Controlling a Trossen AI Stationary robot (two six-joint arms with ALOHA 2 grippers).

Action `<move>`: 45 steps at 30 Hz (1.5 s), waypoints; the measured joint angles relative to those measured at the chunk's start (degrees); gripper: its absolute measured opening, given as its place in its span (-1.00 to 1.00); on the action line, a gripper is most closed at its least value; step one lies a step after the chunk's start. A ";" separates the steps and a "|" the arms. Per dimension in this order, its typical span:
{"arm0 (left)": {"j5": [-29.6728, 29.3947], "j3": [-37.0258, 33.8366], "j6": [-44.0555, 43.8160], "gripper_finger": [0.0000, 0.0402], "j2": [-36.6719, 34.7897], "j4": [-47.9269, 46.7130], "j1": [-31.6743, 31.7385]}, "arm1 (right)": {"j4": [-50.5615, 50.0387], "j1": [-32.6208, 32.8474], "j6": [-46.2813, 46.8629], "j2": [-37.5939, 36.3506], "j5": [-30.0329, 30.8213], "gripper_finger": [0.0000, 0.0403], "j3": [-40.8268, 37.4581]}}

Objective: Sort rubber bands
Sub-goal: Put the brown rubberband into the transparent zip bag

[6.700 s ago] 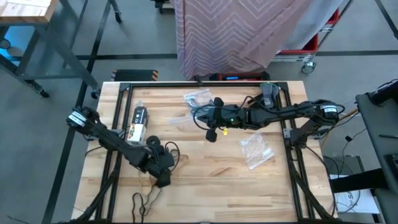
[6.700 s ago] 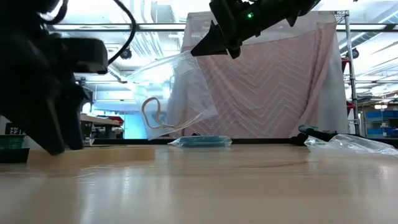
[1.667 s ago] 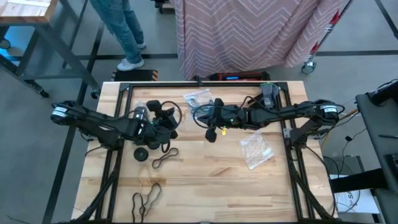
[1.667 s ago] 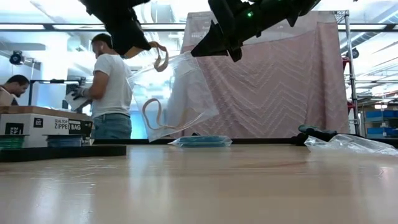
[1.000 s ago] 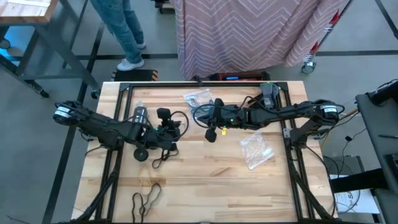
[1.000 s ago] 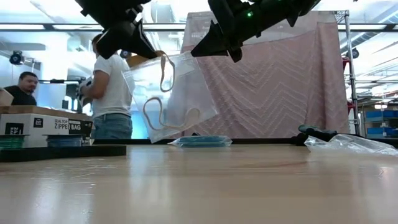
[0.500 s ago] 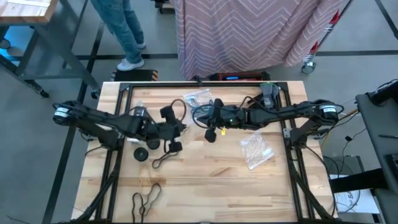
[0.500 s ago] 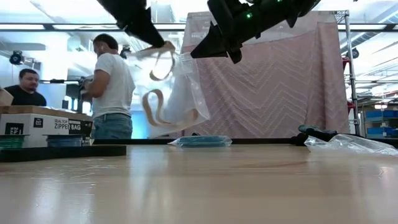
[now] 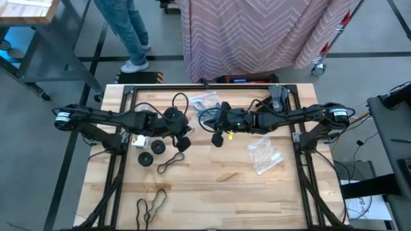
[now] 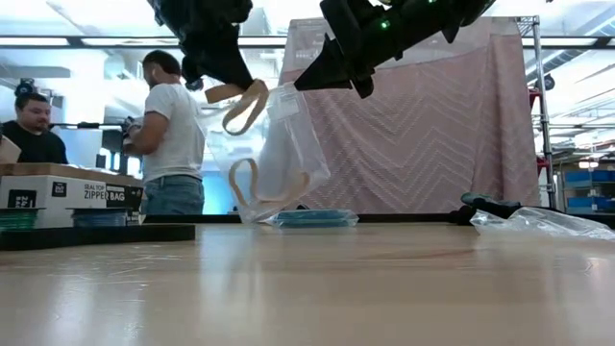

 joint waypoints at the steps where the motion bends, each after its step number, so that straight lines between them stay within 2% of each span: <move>1: -0.01 -0.01 -0.21 -0.97 0.00 0.00 0.20 | 0.00 0.00 0.00 0.00 -0.02 -1.00 0.00; 10: 0.04 -0.06 -5.59 -0.98 2.05 -0.17 2.00 | 0.53 0.00 0.00 0.00 -1.47 -1.00 0.02; 13: 3.11 -0.08 -8.07 -0.98 3.94 -0.04 3.11 | 0.81 0.00 -0.01 0.00 -2.65 -1.00 0.02; 17: 7.03 -0.10 -7.92 -0.99 5.51 2.65 3.95 | 0.50 0.00 -0.64 0.00 -2.64 -1.00 0.02; 24: 5.93 0.10 -6.37 -0.89 6.12 3.89 4.95 | 0.08 0.00 -1.45 0.00 -2.73 -1.00 0.02; 30: 5.67 0.20 -1.14 -0.66 5.31 4.42 5.19 | -0.76 0.00 -1.55 0.00 -2.75 -1.00 0.02; 38: 6.54 0.34 6.51 -0.17 -1.24 0.25 4.44 | -1.81 -0.02 -1.62 0.00 -2.62 -1.00 0.02; 42: 6.87 0.29 7.73 -0.04 -5.93 -1.13 0.60 | -1.85 -0.02 -1.94 0.00 -2.58 -1.00 0.02; 45: 5.84 -0.66 7.12 -0.03 -9.66 -1.92 -5.37 | -2.48 -0.02 -2.36 0.00 -2.60 -1.00 0.02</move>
